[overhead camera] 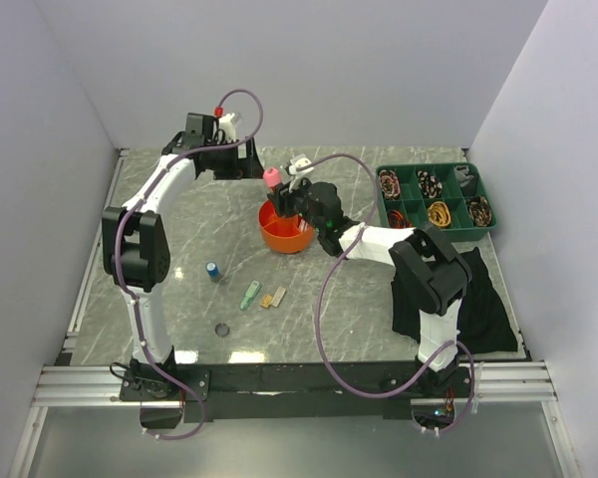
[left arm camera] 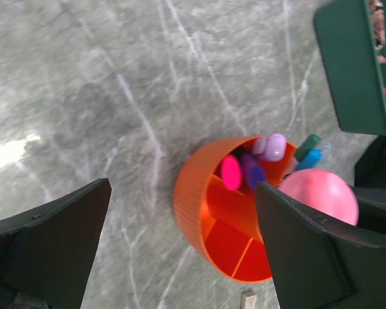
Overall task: Sort the stationery into containers
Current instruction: Place the pen in the storage box, then pick up the stationery from the center of the board.
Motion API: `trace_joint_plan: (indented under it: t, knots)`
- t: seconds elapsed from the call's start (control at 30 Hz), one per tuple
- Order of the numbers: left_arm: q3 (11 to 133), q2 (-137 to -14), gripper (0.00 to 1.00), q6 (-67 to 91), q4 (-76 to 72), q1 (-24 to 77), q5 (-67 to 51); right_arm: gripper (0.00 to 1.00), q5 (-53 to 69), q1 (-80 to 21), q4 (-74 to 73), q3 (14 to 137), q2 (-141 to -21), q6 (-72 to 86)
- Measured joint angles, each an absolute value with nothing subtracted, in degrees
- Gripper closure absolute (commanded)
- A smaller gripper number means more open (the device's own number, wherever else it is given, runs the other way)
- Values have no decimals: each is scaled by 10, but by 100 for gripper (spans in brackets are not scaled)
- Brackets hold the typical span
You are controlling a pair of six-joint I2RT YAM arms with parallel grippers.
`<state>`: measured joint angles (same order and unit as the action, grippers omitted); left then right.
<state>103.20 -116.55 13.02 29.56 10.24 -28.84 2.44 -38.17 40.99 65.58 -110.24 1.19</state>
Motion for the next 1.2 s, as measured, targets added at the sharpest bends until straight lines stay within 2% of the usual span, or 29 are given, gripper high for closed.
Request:
trace_joint_plan:
  t: [0.1,0.17,0.23,0.27,0.47,0.83,1.07,1.2]
  knots:
    - [1032,-1166,1,130,294,108,-293,68,25,-382,408,656,-1102,9]
    - [1032,-1166,0,130,294,108,-294,61,25,-383,407,656,-1102,3]
    - [1032,-1165,1,130,294,107,-296,47,23,-384,406,656,-1102,0]
    - [1031,-1165,1,130,294,107,-296,45,23,-384,406,656,-1102,-2]
    - [1017,-1152,1,130,294,108,-305,38,22,-388,396,656,-1100,-12]
    - [1016,-1129,1,130,289,115,-311,34,14,-399,350,656,-1079,-22]
    - [1004,-1075,1,78,321,104,-201,35,18,-392,234,659,-959,-42]
    - [924,-974,1,53,326,85,-113,37,136,-383,95,713,-894,-99]
